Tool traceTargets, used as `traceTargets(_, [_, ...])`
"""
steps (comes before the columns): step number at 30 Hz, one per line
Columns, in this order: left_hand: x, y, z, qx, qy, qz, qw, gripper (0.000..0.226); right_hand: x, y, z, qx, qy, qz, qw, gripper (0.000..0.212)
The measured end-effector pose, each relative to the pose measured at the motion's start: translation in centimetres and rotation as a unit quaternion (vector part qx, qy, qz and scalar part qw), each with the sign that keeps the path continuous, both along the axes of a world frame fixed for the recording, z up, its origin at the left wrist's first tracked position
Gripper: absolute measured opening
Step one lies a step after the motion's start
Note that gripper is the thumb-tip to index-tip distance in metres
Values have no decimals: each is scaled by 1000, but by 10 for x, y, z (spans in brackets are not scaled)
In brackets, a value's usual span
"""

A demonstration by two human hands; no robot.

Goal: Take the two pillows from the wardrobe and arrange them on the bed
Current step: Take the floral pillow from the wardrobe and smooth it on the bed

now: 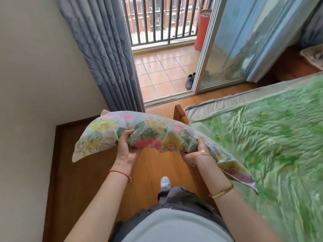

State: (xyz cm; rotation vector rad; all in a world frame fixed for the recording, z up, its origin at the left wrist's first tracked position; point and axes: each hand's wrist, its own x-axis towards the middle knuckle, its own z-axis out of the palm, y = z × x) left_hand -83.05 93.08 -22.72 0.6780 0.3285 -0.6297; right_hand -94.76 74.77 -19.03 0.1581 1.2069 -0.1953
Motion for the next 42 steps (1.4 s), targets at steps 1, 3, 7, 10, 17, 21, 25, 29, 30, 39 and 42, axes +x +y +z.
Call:
traceTargets(1, [17,-14,1,-2,5,2,1000,27,17,-12,3,-6,-2,4,1000,37])
traceTargets(3, [52,-41,3,-4,16,2,1000,29,53,-37,8,-15,-4,4,1000,44])
traceTargets(7, [116,-86,9,-15,32,1,999,41,115,-80,20,-28,0,2,1000,37])
traceTargets(10, [164,-118,8,-14,43,-4,999,47,157,-110,22,-21,3,-18,1000,26])
traceTargets(17, [276,-187,0,-10,51,-48,997,34,255,-166,14,-17,4,-46,999,31])
traceTargets(21, [348,-225,-11,7,49,-89,995,24,318,-194,7,-22,5,-64,998,37])
traceTargets(25, [422,-261,-14,3,60,-125,990,21,384,-224,9,-26,6,-86,996,30])
traceTargets(29, [488,-300,-10,0,67,-181,981,25,441,-251,12,-48,12,-128,991,27])
traceTargets(30, [503,-310,-10,5,71,-195,978,27,451,-256,13,-51,10,-142,989,29])
traceTargets(39, [570,-401,8,3,95,-289,953,42,493,-309,16,-51,17,-250,967,30])
traceTargets(42, [581,-431,9,0,110,-297,949,55,502,-327,16,-52,24,-270,961,27])
